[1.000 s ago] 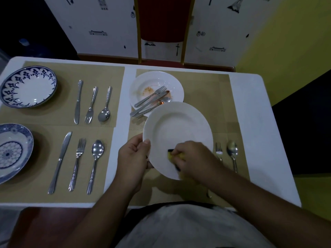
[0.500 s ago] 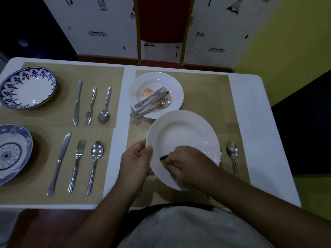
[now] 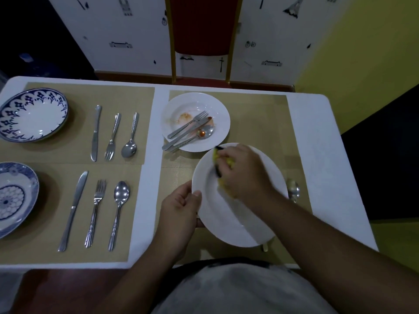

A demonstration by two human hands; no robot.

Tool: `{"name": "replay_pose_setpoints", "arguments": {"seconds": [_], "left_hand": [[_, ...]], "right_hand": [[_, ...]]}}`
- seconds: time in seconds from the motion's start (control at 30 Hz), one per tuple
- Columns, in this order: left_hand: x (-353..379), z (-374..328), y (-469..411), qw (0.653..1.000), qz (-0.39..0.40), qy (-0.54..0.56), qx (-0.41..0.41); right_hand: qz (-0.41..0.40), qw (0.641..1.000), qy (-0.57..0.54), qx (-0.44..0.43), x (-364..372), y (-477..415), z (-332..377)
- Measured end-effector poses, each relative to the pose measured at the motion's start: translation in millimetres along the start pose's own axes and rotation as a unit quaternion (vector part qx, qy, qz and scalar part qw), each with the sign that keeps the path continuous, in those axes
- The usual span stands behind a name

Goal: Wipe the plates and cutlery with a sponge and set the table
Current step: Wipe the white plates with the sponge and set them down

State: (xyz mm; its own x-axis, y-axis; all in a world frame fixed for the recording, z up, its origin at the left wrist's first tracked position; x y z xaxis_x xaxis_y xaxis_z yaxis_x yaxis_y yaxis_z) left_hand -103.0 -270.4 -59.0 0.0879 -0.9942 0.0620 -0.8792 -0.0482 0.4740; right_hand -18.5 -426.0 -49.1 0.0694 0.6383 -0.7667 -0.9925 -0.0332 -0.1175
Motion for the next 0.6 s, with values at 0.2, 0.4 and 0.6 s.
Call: {"name": "replay_pose_setpoints", "arguments": {"seconds": [0.2,0.4,0.6], "left_hand": [[-7,-2,-4,0.999,0.037,-0.001,-0.005],[-14,-6,-12,0.996,0.085,0.016,-0.02],[-21,-1,-13,0.996,0.083,0.021,-0.03]], "right_hand": [[0.029,0.998,-0.011,-0.057,2,0,9],[0.126,0.983,-0.054,-0.123,0,13,16],[0.129,0.979,-0.004,-0.161,4,11,11]]}}
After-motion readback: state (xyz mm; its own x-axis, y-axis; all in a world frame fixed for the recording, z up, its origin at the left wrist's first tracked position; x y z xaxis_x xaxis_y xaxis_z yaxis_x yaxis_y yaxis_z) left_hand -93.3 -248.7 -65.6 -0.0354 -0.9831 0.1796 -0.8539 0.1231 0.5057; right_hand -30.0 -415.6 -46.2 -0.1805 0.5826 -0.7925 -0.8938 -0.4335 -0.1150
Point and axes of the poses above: each hand's wrist, its own y-axis away from the middle knuckle, its own x-axis out of the palm, z = x × y, the point moved 2 cm from there along -y, towards the middle knuckle, and after that the axes turned 1 degree about y, right-handed, at the moved point
